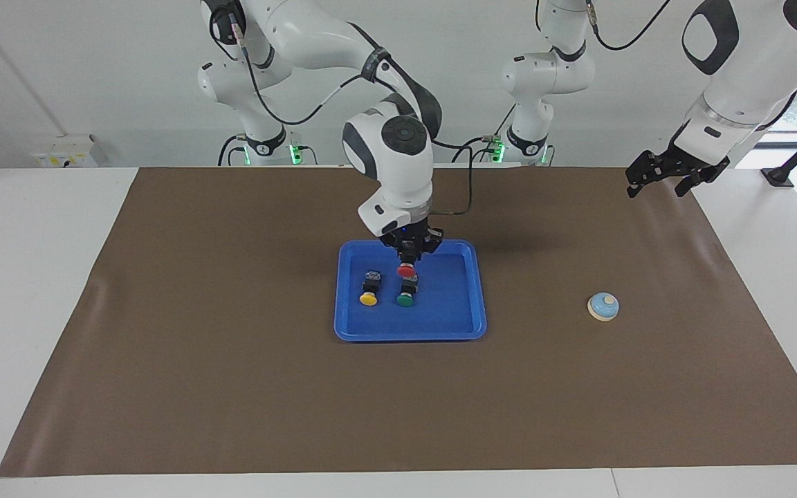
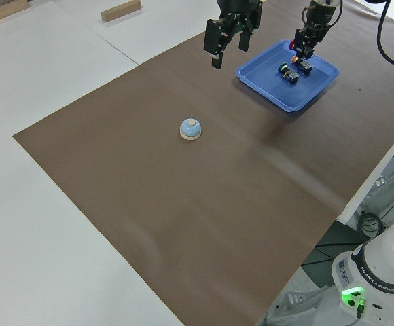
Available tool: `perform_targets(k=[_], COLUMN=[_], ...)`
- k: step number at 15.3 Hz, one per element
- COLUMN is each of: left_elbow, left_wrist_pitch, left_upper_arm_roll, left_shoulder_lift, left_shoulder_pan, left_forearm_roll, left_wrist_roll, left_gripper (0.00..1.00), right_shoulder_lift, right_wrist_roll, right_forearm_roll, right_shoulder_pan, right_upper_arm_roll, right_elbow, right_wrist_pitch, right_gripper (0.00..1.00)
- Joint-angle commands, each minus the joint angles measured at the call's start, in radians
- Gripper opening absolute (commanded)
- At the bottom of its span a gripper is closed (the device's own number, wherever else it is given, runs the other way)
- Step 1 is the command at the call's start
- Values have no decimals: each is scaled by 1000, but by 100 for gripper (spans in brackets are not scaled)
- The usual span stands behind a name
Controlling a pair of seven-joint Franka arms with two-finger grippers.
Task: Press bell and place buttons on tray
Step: 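Place the red button in the tray beside the others with the right gripper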
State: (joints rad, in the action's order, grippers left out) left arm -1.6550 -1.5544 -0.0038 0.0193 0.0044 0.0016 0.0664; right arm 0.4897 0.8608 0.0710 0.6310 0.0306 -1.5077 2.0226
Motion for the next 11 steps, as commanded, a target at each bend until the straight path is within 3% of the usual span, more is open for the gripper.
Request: perform_targets(k=[1,11], left_elbow=[12,12], left_wrist_pitch=[16,16], left_upper_arm_roll=[7,7], left_shoulder_lift=[2,2], left_shoulder_pan=[-1,-1], left_forearm_roll=[-15,-15], left_wrist_roll=[9,9], left_gripper=[100,100], right_shoulder_lift=[62,142], right_wrist_roll=[9,1], right_forearm_roll=[18,-45], right_shoulder_pan=[25,88], right_upper_arm_roll=[-5,-6], right_elbow=[58,6], right_wrist_pitch=[69,195], right_gripper=[0,0])
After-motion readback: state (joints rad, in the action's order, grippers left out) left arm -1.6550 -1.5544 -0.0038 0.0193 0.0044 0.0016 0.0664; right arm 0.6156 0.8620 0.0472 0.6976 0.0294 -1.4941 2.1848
